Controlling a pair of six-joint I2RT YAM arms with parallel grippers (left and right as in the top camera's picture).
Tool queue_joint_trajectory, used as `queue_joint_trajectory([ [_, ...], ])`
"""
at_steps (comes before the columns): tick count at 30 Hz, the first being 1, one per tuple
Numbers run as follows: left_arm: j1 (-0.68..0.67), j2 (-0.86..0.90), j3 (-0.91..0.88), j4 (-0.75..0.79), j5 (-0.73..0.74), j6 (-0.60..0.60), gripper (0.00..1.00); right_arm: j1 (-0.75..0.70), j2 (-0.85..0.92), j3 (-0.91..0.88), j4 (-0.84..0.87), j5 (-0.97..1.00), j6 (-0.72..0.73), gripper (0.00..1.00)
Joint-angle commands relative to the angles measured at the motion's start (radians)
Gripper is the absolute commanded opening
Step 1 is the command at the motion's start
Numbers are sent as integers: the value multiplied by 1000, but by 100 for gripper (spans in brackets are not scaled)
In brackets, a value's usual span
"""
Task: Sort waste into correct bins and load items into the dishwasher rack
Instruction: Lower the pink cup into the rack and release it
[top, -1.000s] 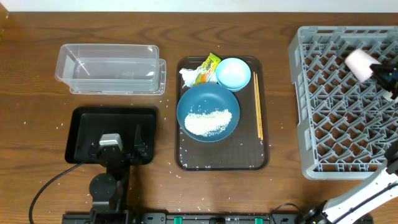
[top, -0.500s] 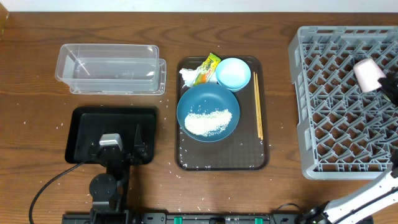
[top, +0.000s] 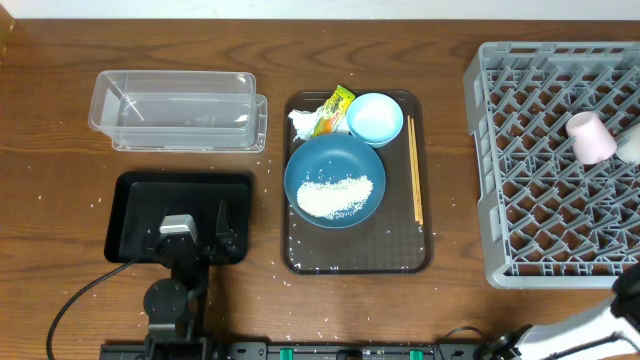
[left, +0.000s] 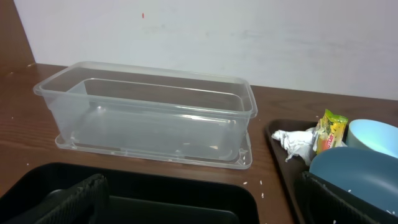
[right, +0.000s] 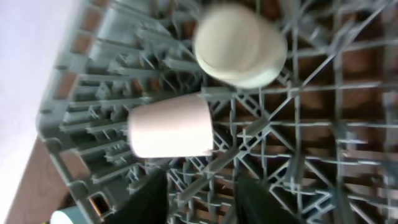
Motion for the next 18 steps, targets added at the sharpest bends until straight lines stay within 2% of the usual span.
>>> queue_joint_trajectory([
  [1, 0, -6, -19, -36, -27, 12, 98, 31, -52, 2, 18, 52, 29, 42],
  [2, 0, -6, -19, -36, -27, 12, 98, 45, -56, 2, 26, 52, 27, 40],
  [6, 0, -6, -19, -36, -27, 12, 98, 118, -41, 1, 46, 53, 19, 3],
  [12, 0, -6, -19, -36, -27, 12, 98, 269, 31, 1, 95, 73, -63, 1],
  [18, 0, -6, -19, -36, -28, 12, 98, 375, 118, 1, 135, 217, -35, 1],
])
